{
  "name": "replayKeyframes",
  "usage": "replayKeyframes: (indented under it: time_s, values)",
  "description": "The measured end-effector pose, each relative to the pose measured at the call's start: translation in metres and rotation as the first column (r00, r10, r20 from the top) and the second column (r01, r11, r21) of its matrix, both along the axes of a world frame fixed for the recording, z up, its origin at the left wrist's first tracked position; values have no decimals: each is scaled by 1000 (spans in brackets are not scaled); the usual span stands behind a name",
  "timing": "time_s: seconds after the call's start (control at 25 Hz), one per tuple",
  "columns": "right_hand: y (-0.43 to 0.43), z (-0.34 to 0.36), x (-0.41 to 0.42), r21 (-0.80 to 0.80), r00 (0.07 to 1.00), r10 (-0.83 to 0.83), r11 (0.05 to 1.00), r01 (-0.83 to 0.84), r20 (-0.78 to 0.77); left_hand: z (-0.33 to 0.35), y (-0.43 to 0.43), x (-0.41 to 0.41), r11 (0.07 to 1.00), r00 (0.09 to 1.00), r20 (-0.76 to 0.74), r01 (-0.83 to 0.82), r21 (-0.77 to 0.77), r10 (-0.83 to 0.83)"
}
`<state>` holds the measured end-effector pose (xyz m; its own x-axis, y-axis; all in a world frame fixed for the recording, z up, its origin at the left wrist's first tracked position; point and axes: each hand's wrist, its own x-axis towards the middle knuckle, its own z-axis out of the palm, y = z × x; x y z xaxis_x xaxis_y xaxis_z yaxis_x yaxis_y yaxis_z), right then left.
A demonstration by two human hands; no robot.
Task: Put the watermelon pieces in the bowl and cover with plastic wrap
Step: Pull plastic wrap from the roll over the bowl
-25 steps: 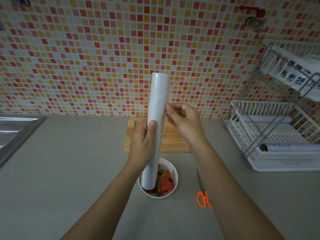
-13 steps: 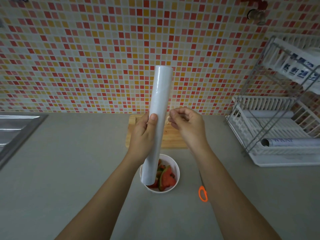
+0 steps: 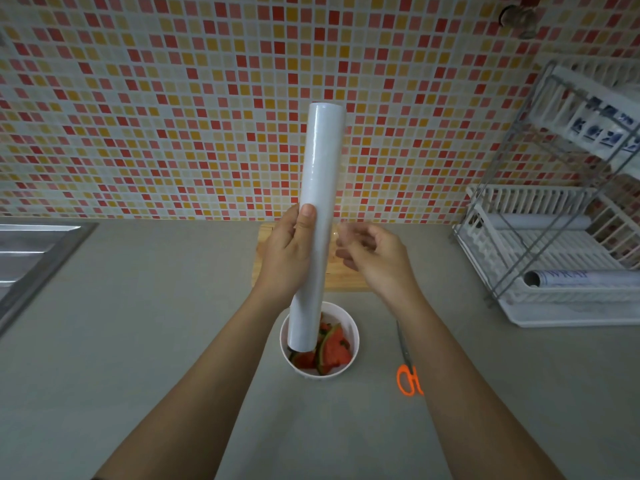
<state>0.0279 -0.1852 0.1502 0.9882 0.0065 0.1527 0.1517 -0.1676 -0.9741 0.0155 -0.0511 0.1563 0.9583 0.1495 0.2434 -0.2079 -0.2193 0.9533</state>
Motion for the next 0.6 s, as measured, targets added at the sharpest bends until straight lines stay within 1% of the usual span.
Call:
replayKeyframes:
  time_s: [0.08, 0.16, 0.24, 0.28, 0.32, 0.4, 0.52, 0.6]
  values:
    - [1, -7, -4, -71, 1000, 29, 997, -29, -1, 1, 0, 2, 1000, 1000, -8, 0, -7, 0]
    - [-2, -9, -1, -111, 999, -16, 994, 20, 36, 2, 0, 2, 1000, 1000, -15, 2, 9, -1]
    - [-3, -11, 0, -93, 998, -55, 994, 58, 38, 6, -1, 3, 1000, 1000, -13, -1, 9, 1]
    - [-2, -13, -2, -71, 998, -50, 996, 52, 25, 8, -1, 4, 1000, 1000, -9, -3, -4, 2]
    - [-1, -15, -5, -62, 1000, -23, 998, 24, 16, 10, 0, 5, 1000, 1000, -5, -3, -15, 2]
    - [1, -20, -9, -103, 999, 37, 994, -34, 27, 12, 2, 8, 1000, 1000, -7, 0, -6, 0]
    - [-2, -25, -8, -132, 998, -15, 991, 22, 55, 14, 4, 10, 1000, 1000, -30, 2, 5, -2]
    - [-3, -27, -7, -92, 1000, -22, 996, 23, 10, 15, 5, 11, 1000, 1000, -24, -5, -7, 5]
